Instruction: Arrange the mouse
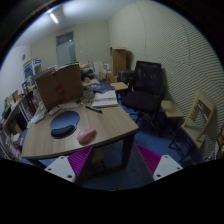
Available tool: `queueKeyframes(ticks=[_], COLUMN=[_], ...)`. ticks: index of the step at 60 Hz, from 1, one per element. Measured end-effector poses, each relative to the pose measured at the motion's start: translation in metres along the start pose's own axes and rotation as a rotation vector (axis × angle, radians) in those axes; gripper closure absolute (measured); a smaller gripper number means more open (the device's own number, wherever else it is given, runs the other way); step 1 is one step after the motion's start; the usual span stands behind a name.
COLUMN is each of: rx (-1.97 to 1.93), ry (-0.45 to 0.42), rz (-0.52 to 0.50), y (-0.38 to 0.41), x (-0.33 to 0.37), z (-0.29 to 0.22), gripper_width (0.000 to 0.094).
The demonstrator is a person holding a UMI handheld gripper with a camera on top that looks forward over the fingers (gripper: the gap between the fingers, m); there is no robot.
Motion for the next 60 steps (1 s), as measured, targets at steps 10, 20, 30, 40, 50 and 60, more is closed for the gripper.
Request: queueKeyframes(ticks=[10, 20, 30, 40, 50, 60], rx=[0.025, 0.09, 0.137, 0.181, 0.19, 0.204], ry=[0.015, 0.034, 0.038, 0.028, 0.014, -0.04], rz=[-0.047, -0.175, -0.254, -0.245, -0.219, -0.191], y=[0.021, 0.076, 0.128, 0.156, 0.171, 0.182], x=[-0.006, -0.038, -0.096, -0.16, -0.2, -0.217], z=[0.011, 0.032, 0.04, 0.034, 0.029, 0.016], gripper_width=[0.0109, 0.0112, 0.0111, 0.0111, 0.0121, 0.011])
Point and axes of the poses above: the point between the fingertips, and its own axes, seen from behind it with the camera up: y to the left, z down, x backward, against the way the camera looks, the point moved 4 cm from there along x, backward, against the way the camera looks, and after that the axes turned 7 degrees about z, right-handed, at the moved point
